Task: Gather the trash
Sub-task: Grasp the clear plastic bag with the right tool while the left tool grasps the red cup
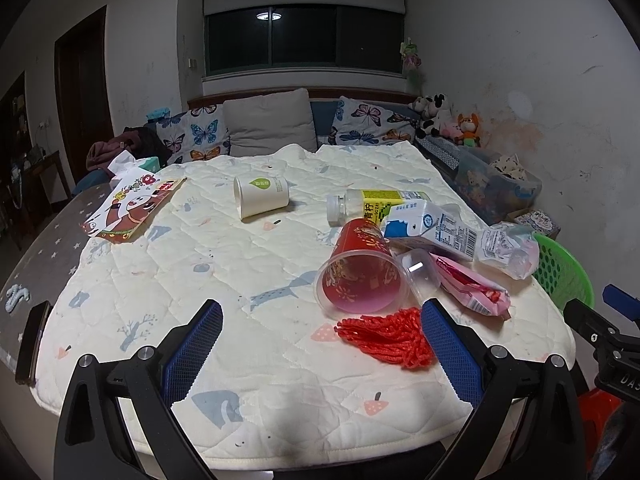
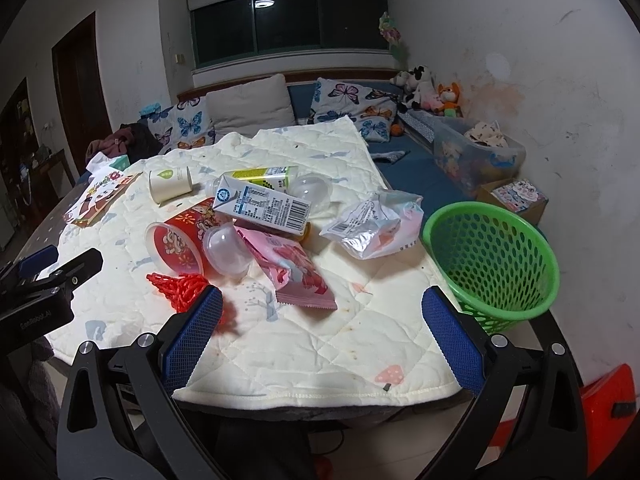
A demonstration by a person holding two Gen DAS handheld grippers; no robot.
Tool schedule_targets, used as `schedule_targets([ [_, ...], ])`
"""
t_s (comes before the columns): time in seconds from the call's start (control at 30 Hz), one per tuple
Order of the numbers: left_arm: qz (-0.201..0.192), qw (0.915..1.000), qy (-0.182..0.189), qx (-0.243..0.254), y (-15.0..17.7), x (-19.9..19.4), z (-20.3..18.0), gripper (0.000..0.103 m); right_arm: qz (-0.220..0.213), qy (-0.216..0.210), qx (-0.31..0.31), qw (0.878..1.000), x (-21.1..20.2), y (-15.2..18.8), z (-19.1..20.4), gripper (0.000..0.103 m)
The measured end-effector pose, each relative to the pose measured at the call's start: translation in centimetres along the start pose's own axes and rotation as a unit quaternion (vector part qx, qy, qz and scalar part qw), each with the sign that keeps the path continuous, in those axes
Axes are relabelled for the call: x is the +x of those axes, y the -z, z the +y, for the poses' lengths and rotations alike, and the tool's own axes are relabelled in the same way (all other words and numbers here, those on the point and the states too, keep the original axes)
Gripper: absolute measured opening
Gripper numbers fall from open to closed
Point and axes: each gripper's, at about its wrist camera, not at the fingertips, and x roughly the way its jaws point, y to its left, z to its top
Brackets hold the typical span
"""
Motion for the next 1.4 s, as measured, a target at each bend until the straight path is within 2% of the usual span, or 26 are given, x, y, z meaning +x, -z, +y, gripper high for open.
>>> schedule_targets([
  [1.0,0.037,0.9993,0.006,0.009,-3.3,5.5,0.3,0.096,0.032,-0.002,-0.009,0.999,5.3,-2.9,-0.9,0.099],
  [1.17,0.050,0.9986,0.017,0.009,-3.3,6.7,0.5,0.096,0.043,-0.028,0.002,0.999,6.6,-3.8,-1.4,0.099],
  [1.4,0.062,0.9976,0.021,0.022,-2.7,8.1,0.8,0.096,0.042,-0.032,-0.010,0.999,7.3,-4.6,-2.1,0.098],
])
